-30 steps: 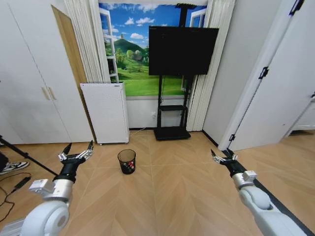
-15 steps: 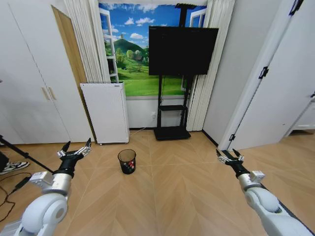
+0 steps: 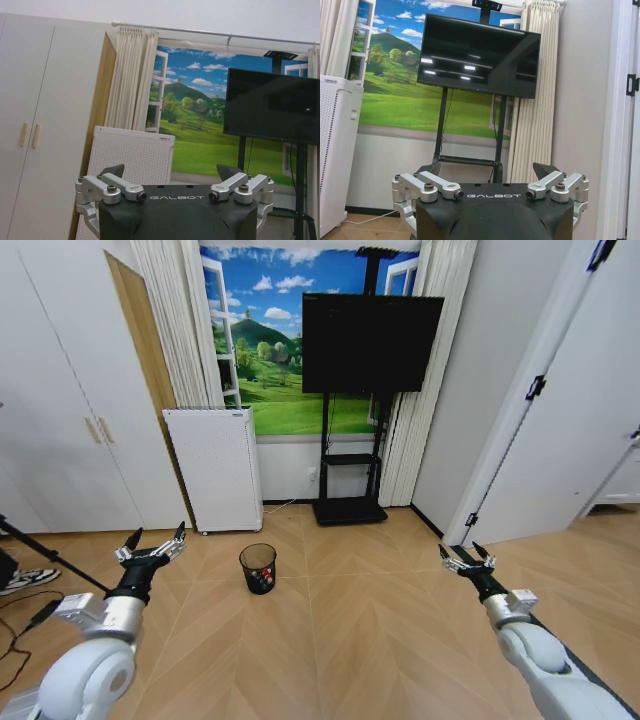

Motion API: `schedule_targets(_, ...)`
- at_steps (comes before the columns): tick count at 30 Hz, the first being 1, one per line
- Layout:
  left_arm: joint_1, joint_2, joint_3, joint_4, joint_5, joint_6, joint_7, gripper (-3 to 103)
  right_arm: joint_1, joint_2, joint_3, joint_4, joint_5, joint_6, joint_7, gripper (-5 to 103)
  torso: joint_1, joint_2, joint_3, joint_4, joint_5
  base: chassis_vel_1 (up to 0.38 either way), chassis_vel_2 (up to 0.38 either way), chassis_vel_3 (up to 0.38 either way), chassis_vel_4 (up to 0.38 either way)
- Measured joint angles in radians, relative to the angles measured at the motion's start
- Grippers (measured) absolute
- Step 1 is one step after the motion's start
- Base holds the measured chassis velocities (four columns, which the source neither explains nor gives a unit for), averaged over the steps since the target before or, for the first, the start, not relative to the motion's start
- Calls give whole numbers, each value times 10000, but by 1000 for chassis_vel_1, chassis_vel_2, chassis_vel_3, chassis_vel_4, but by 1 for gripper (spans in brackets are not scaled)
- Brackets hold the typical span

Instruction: Pick up the trash bin and place the garbage on the floor into it.

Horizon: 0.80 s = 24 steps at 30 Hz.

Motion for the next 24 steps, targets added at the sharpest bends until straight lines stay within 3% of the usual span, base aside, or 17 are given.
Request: schedule_targets(24,17,-5,-7,-20,-27,36,-8,100,-18,8,19,30,-7,-48,26,100,0,0,0,0,0,0,0,0,0)
